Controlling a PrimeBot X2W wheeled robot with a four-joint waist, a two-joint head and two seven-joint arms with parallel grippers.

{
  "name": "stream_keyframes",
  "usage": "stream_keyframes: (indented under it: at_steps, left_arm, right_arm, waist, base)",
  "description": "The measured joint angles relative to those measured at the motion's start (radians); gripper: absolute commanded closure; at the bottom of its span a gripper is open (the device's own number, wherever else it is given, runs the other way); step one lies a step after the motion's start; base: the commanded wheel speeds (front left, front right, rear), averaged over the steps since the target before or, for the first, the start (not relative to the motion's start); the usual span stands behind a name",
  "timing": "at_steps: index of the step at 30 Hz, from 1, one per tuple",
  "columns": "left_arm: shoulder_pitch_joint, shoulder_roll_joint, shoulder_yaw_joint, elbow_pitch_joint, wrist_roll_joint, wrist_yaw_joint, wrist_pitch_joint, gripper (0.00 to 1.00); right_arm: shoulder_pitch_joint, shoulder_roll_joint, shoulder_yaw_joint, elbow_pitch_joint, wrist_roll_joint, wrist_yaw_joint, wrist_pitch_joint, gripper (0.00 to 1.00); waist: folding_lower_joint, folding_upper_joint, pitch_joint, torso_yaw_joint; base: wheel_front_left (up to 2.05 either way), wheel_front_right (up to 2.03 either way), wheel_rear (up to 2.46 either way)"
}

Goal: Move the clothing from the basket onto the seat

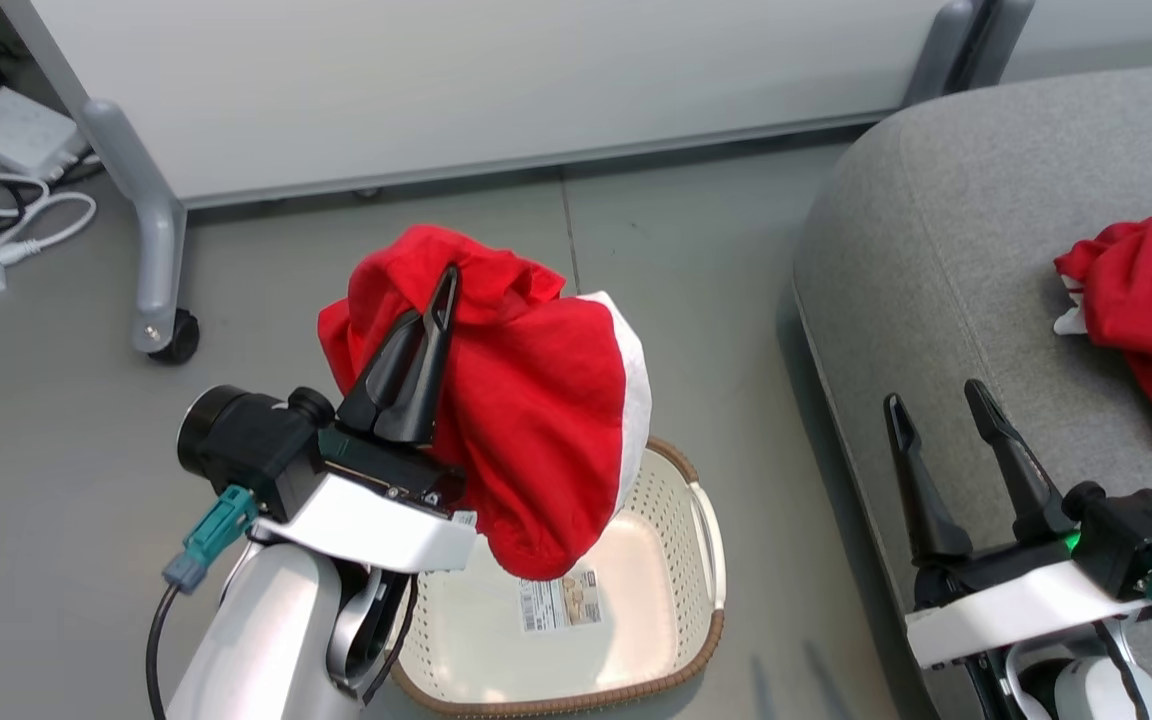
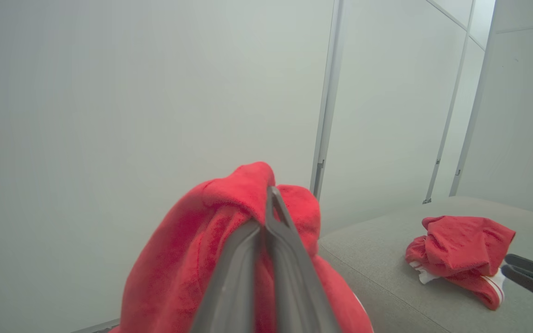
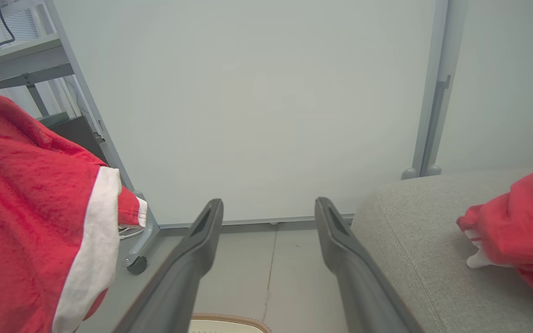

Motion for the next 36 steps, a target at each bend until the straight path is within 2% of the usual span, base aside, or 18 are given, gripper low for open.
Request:
stream_keyframes:
  at_steps: [17, 36]
  left_arm:
    - [0.205, 0.03, -0.026, -0.088, -0.01, 0.001, 0.004, 1.0]
    - [0.231, 0.051, -0.041, -0.113, -0.017, 0.012, 0.014, 1.0]
  right_arm:
    - [0.131, 0.0, -0.006, -0.04, 0.006, 0.0, 0.055, 0.0]
    - [0.146, 0.0, -0.01, -0.057, 0.011, 0.0, 0.061, 0.0]
  waist:
    - [0.0, 0.0, -0.17, 0.011]
    - [-0.0001, 0.0, -0.192, 0.02]
  base:
    - [0.0, 0.0, 0.0]
    - [0.0, 0.0, 0.0]
